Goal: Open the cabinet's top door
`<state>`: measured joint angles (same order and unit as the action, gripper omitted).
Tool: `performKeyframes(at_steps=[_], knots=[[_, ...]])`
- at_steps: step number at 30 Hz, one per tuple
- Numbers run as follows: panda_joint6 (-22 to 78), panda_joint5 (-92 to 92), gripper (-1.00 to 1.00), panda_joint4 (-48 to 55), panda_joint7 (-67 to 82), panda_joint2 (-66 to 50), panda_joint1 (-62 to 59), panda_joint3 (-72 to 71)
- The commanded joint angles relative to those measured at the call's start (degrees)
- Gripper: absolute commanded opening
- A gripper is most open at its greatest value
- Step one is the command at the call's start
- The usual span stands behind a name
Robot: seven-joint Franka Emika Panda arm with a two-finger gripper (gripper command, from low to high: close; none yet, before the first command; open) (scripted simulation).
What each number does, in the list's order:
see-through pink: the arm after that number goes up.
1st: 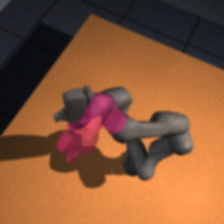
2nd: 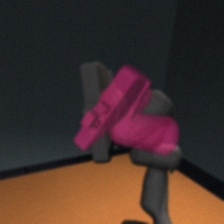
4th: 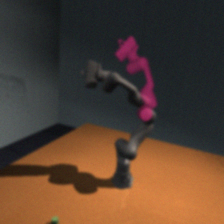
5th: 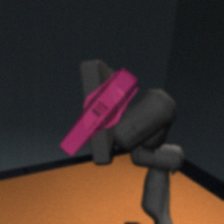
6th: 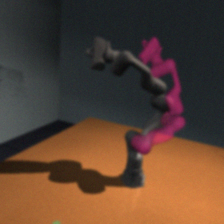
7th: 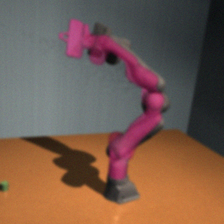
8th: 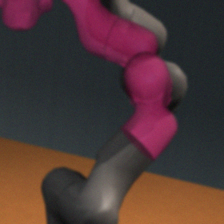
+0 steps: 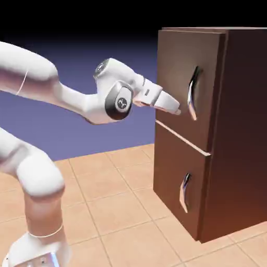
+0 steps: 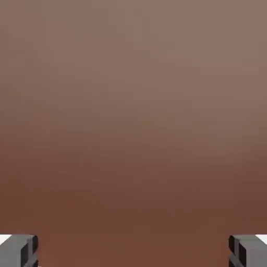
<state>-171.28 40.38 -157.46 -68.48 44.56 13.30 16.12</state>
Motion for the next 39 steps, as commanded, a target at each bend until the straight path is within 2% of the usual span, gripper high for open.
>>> performKeyframes(at_steps=[1, 39], knots=[[0.17, 2.5, 0.0, 0.22, -1.61, 0.74, 0.78, 1.0], [6.35, 93.97, 0.0, 8.24, -60.56, 27.69, 29.34, 37.51]])
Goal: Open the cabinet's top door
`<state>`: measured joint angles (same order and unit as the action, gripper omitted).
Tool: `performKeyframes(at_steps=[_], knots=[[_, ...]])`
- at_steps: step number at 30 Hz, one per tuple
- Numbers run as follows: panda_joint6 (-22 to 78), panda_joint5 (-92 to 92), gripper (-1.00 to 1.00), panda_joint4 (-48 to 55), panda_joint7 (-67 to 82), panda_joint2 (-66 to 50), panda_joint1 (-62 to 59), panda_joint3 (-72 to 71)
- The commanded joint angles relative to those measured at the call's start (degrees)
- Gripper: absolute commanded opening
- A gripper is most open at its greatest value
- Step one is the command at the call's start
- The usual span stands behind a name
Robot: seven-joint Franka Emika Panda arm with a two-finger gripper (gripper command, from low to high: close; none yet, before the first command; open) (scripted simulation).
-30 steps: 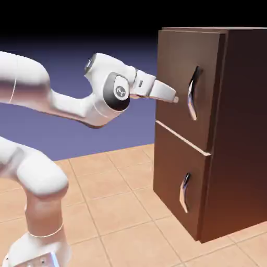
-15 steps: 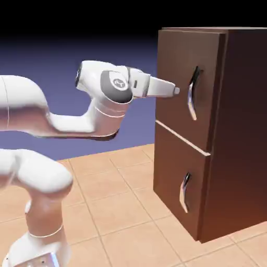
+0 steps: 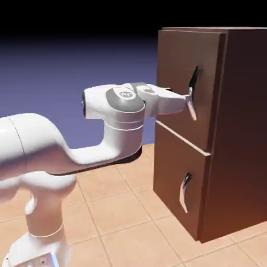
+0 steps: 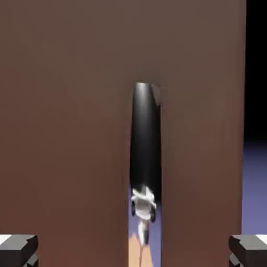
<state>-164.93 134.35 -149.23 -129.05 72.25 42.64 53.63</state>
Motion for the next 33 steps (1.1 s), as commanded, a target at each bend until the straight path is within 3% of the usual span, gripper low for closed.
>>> performKeyframes(at_steps=[1, 6, 7, 20, 33], knots=[[0.84, 0.9, 0.0, 1.2, -0.4, -0.49, 2.07, 0.83], [4.42, 4.71, 0.0, 6.31, -2.11, -2.59, 10.88, 4.36], [4.42, 4.71, -1.0, 6.31, -2.11, -2.59, 10.88, 4.36], [25.2, -12.14, -1.0, -13.75, -5.41, 3.82, -9.06, -19.9], [44.43, -37.71, -1.0, -21.15, -5.91, 8.23, -13.22, -46.88]])
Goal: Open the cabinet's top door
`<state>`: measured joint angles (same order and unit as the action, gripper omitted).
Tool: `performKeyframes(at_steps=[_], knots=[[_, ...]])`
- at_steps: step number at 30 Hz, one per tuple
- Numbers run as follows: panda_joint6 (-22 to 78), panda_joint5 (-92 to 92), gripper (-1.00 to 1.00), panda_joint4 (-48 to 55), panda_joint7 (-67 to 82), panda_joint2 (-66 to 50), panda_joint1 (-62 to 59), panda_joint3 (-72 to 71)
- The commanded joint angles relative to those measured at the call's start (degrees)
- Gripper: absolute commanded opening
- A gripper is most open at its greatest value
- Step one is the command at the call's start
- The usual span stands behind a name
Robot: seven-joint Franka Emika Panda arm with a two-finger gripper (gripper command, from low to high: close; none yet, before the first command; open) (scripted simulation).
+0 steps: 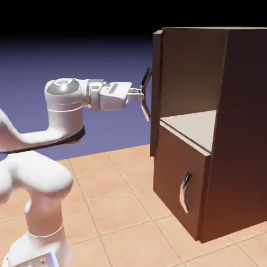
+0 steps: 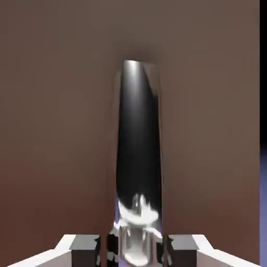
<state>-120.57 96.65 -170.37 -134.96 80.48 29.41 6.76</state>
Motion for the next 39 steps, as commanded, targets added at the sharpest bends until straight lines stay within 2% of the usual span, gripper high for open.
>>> performKeyframes(at_steps=[1, 10, 19, 30, 39], knots=[[1.56, -1.98, -1.0, -0.05, -0.17, -0.14, 0.09, -2.09], [15.77, -19.42, -1.0, 2.87, -3.05, -5.53, 0.34, -20.77], [32.07, -35.75, -1.0, 13.32, -7.86, -18.09, -5.44, -39.46], [53.52, -48.88, -1.0, 34.76, -13.74, -35.11, -25.18, -62.0], [65.39, -53.65, -1.0, 49.56, -15.91, -41.43, -43.86, -78.09]])
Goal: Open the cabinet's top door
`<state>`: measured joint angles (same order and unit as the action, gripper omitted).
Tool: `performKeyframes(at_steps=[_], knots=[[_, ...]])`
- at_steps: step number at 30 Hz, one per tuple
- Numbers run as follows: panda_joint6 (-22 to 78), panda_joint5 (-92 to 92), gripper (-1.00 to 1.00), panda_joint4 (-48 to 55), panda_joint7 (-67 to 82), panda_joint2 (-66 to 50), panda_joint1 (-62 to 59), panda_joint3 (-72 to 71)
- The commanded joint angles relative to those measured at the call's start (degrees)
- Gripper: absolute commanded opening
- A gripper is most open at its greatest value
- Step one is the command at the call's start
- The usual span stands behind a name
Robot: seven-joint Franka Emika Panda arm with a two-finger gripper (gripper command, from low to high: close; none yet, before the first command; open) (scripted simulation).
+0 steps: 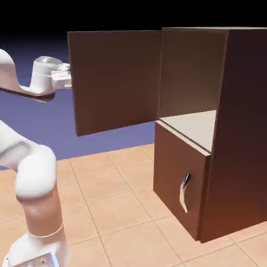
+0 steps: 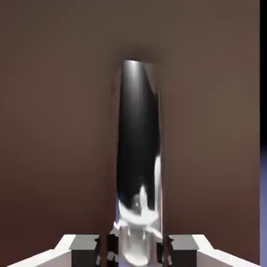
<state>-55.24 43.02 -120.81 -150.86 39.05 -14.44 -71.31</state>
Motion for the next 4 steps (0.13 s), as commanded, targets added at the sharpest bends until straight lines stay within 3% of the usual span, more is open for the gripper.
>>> performKeyframes(at_steps=[1, 4], knots=[[1.01, -0.45, -1.0, 1.42, 0.0, -0.17, -2.09, -1.65], [2.91, -1.37, -1.0, 4.43, 0.18, -0.21, -6.57, -5.08]])
